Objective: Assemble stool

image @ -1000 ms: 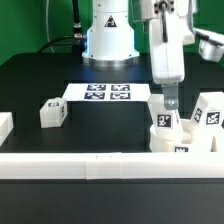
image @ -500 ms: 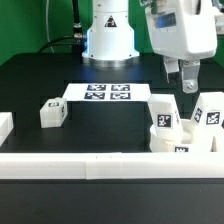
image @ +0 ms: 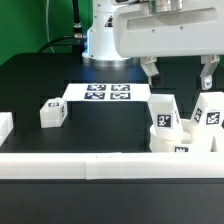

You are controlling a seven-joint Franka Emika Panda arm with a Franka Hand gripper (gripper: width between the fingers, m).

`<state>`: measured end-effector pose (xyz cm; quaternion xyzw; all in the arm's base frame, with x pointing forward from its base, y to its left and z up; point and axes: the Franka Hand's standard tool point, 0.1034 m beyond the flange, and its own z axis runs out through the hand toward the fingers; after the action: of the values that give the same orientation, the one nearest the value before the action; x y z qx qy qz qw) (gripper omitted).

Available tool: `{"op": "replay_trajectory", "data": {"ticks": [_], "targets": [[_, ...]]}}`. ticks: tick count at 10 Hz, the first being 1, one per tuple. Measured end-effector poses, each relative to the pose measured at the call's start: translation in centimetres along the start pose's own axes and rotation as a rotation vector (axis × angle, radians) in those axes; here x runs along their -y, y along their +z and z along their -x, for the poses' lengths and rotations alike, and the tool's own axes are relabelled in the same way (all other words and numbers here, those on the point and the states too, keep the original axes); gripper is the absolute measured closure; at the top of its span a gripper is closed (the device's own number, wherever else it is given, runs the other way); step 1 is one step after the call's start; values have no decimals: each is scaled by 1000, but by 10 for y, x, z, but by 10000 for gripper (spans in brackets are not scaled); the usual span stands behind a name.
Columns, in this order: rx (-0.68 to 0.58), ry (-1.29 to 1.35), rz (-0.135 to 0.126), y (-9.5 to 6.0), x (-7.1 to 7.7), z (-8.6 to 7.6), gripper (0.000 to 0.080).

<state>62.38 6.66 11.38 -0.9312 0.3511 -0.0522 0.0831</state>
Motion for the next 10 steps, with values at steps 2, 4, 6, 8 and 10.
{"op": "replay_trajectory", "data": {"ticks": [2, 4, 6, 8, 10], "targets": [[-1, -101, 3, 0, 0, 0, 150], [-4, -267, 11, 0, -2, -1, 150], [-3, -570, 27, 0, -2, -1, 150], [4, -731, 24, 1, 2, 4, 150], [30, -848, 25, 3, -2, 3, 150]]}}
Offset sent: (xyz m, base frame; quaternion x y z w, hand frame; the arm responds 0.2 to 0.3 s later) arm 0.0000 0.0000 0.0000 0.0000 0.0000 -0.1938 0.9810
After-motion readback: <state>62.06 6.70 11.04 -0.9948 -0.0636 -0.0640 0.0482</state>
